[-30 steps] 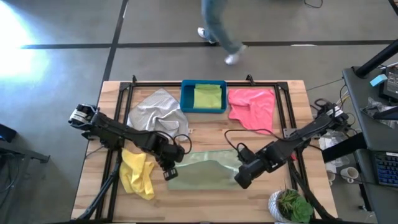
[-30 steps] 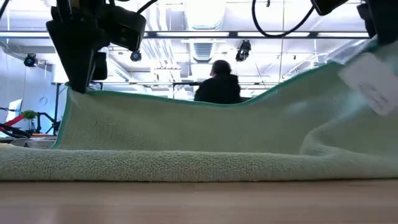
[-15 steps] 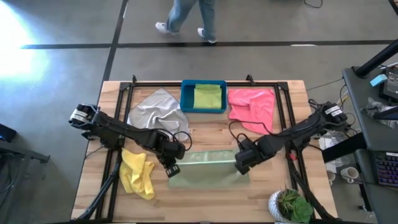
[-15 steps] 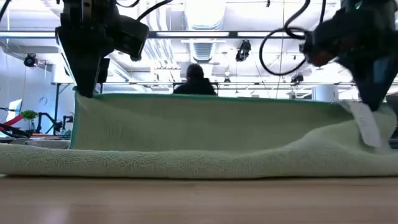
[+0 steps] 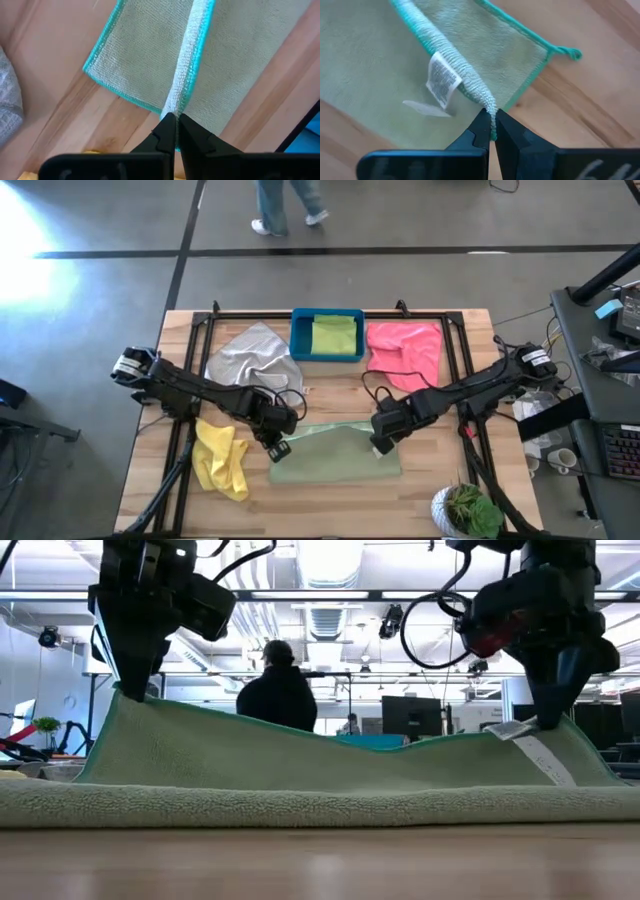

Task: Fold microfiber towels
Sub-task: Fold the green microfiber cloth

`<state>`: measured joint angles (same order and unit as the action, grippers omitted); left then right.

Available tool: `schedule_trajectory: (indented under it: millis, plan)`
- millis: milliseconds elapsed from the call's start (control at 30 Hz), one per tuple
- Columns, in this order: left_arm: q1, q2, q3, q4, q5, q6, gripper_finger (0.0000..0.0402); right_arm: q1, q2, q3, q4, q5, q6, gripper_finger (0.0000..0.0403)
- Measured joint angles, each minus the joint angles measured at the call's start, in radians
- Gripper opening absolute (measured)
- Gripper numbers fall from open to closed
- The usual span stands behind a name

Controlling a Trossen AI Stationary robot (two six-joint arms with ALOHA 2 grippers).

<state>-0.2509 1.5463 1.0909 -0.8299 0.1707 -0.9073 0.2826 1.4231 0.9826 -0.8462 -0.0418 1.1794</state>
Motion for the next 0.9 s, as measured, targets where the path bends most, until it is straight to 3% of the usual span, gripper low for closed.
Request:
schedule_trajectory:
  millis: [200, 567, 900]
  plan:
    - [0.000, 0.000, -0.002, 0.001, -0.014, 0.006, 0.0008, 0.000, 0.000, 0.006, 0.013, 0.011, -0.029, 0.0026]
    - [0.006, -0.004, -0.001, -0.006, -0.029, 0.059, 0.0092, -0.002, -0.009, 0.018, 0.008, 0.041, -0.082, 0.0090]
    - [0.031, -0.078, 0.034, -0.037, 0.006, 0.086, 0.0123, 0.001, -0.127, 0.181, -0.181, 0.044, -0.171, 0.0097]
